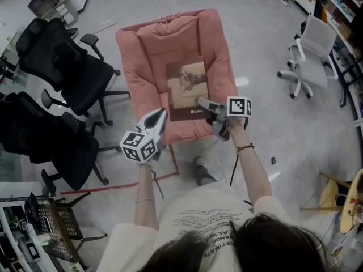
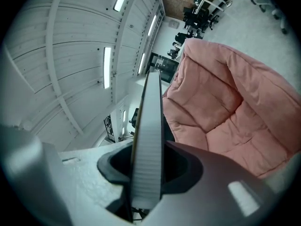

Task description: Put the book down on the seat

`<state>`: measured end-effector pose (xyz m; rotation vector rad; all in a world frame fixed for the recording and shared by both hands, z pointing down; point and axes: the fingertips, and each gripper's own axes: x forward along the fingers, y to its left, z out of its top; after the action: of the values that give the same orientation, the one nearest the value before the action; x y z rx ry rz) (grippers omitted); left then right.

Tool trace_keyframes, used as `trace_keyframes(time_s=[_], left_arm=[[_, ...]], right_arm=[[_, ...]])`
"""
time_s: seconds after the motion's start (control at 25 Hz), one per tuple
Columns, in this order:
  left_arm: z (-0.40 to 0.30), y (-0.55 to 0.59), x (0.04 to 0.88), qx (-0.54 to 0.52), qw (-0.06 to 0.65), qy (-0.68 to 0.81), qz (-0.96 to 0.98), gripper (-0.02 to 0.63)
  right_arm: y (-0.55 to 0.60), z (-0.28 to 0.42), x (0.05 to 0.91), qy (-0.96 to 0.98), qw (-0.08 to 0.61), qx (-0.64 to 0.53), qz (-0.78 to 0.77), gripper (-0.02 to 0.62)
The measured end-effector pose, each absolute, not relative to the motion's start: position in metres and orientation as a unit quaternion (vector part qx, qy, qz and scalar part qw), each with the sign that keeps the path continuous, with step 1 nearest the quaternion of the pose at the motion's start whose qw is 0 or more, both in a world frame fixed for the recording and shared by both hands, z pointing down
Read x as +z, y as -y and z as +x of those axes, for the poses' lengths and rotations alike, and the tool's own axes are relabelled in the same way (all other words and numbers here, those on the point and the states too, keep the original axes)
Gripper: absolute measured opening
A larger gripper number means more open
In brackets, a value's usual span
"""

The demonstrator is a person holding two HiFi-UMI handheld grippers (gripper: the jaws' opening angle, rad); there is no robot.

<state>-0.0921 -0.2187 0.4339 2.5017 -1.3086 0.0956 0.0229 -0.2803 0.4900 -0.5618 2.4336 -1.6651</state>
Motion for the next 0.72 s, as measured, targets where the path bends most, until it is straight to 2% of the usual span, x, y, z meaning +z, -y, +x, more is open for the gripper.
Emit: trace_keyframes(time_s=[0.72], left_arm=[[-0.115, 0.269, 0.490, 0.037, 0.227, 0.515, 0.826, -0.012]], right_arm=[[0.341, -0.002, 0.547, -0.793, 0.008, -0.589, -0.154, 0.146]])
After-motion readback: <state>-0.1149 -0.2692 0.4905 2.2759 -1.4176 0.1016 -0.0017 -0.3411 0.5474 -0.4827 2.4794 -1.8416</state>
